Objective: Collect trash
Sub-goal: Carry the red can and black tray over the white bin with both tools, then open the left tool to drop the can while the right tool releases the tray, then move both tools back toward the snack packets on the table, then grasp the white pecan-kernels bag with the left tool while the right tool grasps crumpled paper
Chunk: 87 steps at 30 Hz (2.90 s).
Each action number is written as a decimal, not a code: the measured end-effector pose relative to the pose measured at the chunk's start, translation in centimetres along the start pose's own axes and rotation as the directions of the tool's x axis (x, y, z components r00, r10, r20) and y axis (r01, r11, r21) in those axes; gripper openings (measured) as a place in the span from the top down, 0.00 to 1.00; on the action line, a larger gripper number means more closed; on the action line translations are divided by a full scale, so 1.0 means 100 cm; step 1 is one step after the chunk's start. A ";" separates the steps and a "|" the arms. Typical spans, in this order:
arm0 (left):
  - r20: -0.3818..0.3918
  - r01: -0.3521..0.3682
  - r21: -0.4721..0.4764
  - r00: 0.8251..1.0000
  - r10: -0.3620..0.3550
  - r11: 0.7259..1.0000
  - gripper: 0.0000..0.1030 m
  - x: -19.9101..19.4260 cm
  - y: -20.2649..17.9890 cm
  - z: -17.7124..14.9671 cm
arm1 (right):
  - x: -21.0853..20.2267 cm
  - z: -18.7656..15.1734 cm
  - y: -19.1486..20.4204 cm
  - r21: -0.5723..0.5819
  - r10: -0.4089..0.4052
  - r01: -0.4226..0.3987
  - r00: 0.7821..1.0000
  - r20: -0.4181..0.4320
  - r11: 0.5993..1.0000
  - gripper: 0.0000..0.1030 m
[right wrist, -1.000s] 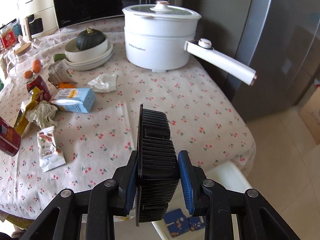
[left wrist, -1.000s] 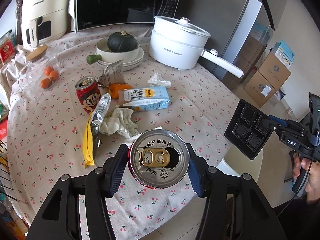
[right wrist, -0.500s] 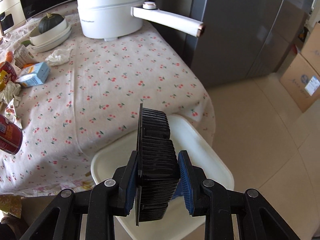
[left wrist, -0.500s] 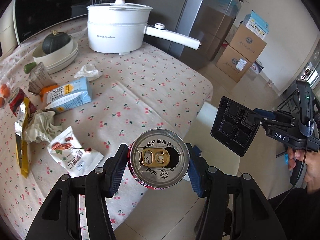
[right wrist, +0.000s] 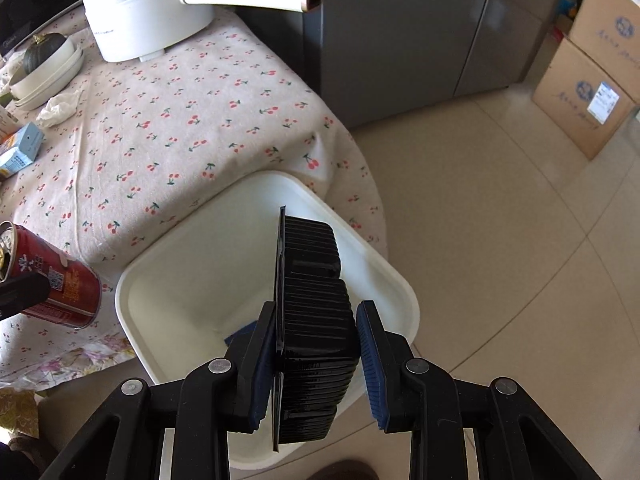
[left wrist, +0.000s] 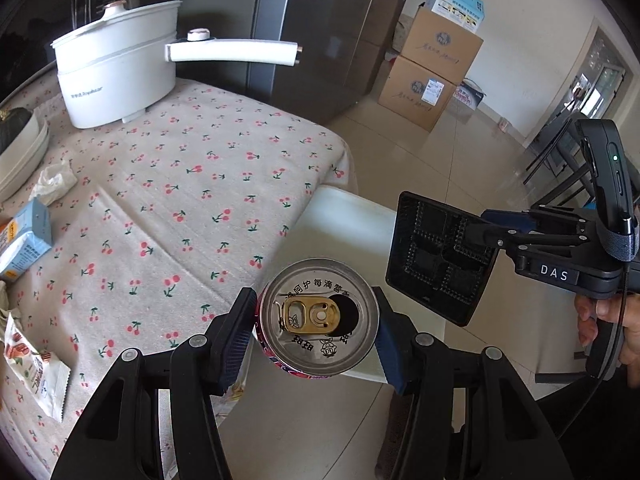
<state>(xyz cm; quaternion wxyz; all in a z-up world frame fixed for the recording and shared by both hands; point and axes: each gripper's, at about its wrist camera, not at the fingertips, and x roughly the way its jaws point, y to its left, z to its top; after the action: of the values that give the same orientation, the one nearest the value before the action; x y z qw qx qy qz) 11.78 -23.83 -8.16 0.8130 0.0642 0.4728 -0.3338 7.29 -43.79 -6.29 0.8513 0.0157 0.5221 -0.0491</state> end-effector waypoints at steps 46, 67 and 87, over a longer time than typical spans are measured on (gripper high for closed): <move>0.057 -0.262 -0.090 0.962 0.268 0.961 0.00 -0.037 0.067 -0.022 | 0.003 0.009 0.037 -0.084 -0.049 0.049 0.999 -0.001 0.995 0.13; -0.126 -0.415 -0.573 0.896 0.425 0.706 0.00 -0.068 0.208 -0.072 | 0.013 0.038 0.141 -0.172 0.030 -0.032 0.999 -0.014 0.985 0.00; -0.142 -0.492 -0.519 0.856 0.497 0.699 0.35 -0.032 0.225 -0.077 | 0.025 0.037 0.142 -0.190 -0.011 0.003 0.999 -0.038 0.982 0.00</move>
<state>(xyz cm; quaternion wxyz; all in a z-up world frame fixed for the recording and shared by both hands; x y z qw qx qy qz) 18.73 -1.72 -14.50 0.8590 -0.0434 0.5083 0.0427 13.13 -30.15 -7.14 0.8384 -0.0663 0.5410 -0.0019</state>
